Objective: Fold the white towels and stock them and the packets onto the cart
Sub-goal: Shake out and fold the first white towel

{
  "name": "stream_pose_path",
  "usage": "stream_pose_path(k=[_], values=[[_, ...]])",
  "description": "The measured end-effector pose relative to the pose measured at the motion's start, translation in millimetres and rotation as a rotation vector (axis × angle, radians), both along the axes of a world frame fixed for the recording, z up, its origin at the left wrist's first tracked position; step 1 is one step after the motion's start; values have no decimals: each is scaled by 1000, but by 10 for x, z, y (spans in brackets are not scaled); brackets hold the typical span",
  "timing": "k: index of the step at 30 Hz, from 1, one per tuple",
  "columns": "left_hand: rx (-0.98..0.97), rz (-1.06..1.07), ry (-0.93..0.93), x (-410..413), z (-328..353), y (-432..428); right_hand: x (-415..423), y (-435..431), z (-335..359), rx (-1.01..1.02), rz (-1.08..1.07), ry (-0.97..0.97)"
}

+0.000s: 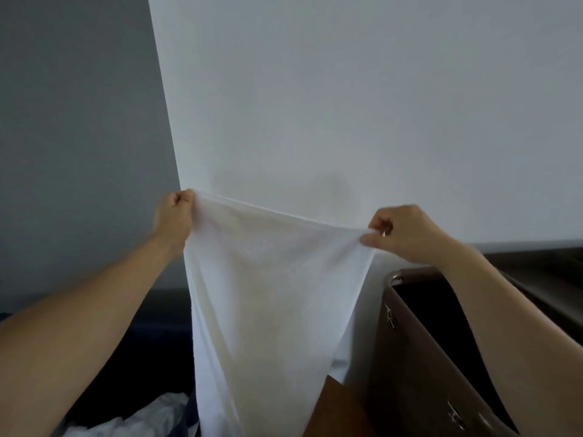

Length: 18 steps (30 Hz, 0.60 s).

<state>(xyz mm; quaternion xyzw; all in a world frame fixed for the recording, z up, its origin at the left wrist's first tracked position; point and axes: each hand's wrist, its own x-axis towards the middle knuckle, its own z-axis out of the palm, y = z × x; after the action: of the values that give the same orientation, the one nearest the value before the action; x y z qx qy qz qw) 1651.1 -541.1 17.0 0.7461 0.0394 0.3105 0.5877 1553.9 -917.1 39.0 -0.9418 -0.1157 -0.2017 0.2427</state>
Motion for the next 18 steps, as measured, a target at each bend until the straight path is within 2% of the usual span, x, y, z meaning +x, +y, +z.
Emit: stream_pose_path(k=[2,3,6,7,10,11,13,15,18], values=[[-64,25,-21,5,98,74,26,100,159,84,-12,-139],[-77,37,-29,-11,132,114,57,163,175,87,-15,-142],[-28,60,-19,-121,85,196,106,274,181,-84,7,55],[-19,50,-21,-174,50,199,107,264,238,-93,4,53],[-113,8,-43,-227,3,168,107,256,459,23,-69,-161],[-154,-4,-49,-235,6,163,120,276,481,73,-85,-179],[-192,-8,-51,-247,-8,186,151,333,434,6,-85,-57],[-141,-14,-31,-282,-67,198,143,331,363,-61,-78,86],[-134,-20,-39,-295,-123,152,100,317,412,62,-85,7]])
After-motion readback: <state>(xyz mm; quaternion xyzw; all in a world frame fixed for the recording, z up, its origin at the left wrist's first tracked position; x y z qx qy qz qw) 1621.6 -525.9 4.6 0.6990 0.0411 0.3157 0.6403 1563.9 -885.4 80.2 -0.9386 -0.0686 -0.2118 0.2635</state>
